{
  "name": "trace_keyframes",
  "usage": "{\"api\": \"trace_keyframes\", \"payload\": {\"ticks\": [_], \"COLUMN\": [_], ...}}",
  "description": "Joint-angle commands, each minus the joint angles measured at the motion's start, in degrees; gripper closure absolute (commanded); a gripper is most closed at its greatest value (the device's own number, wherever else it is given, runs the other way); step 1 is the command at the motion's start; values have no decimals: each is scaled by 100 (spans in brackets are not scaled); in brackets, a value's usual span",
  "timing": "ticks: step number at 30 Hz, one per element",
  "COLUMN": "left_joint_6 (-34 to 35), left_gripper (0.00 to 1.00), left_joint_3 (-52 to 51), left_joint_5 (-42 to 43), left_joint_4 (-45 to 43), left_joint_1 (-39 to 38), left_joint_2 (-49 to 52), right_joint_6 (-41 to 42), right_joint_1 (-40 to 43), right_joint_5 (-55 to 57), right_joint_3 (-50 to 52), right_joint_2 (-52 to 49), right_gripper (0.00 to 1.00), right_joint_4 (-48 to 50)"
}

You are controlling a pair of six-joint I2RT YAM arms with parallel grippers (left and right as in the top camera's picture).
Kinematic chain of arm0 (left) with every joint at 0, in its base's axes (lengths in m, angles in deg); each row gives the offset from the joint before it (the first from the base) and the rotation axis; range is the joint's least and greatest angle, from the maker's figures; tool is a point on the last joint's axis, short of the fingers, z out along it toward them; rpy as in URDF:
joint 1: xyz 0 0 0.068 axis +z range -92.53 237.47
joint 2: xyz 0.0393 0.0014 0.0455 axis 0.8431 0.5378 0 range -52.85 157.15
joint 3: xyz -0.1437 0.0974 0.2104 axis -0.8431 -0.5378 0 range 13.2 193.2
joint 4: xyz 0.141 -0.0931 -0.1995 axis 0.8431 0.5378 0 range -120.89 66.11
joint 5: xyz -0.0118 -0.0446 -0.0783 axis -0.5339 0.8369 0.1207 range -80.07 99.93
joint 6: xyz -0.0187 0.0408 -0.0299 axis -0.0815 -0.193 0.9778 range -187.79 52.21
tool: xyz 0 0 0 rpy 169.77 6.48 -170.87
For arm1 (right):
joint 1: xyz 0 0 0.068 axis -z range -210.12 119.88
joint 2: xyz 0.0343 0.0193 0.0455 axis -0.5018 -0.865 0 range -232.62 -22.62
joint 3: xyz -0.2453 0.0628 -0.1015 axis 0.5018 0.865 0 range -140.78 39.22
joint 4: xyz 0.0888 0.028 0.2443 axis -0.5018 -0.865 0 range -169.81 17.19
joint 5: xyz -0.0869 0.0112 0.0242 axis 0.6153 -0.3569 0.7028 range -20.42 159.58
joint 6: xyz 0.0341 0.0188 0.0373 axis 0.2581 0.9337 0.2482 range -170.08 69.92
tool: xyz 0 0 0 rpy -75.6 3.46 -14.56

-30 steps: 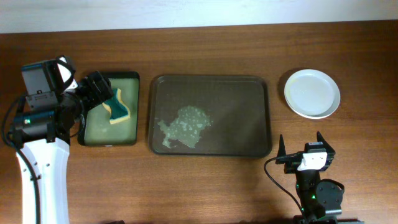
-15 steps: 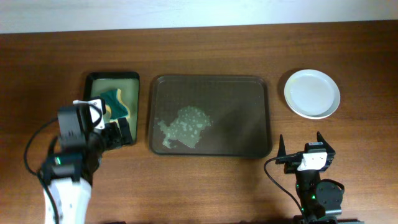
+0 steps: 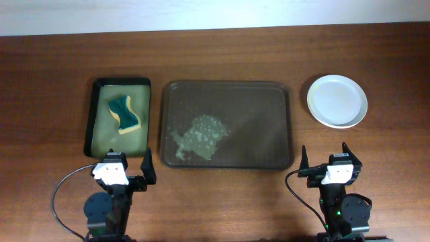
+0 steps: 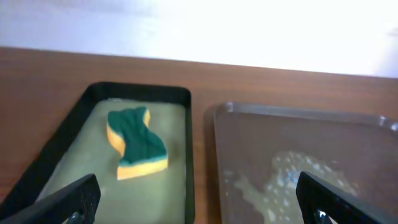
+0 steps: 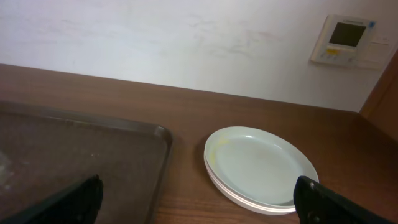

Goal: Clean dirty plates on tray and stack at the side

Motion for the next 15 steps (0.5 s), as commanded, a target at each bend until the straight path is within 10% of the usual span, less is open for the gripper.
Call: {"api": "trace_keyframes", "payload": {"ticks": [1, 15], "left_joint_6": [-109, -238], "left_gripper": [1, 1], "left_joint_3": [-387, -577], "left_joint_5": [-149, -551], "left_joint_4": [-485, 240], "left_joint_1": [-26, -302], "left_joint_2": [-323, -1550], "right_joint_6": [50, 50], "right_joint_1": [-37, -37], "right_joint_5": [90, 90], "right_joint_3": [31, 31], "right_joint_2": [44, 44], "right_gripper": [2, 2], "right_joint_4": [-39, -39]}}
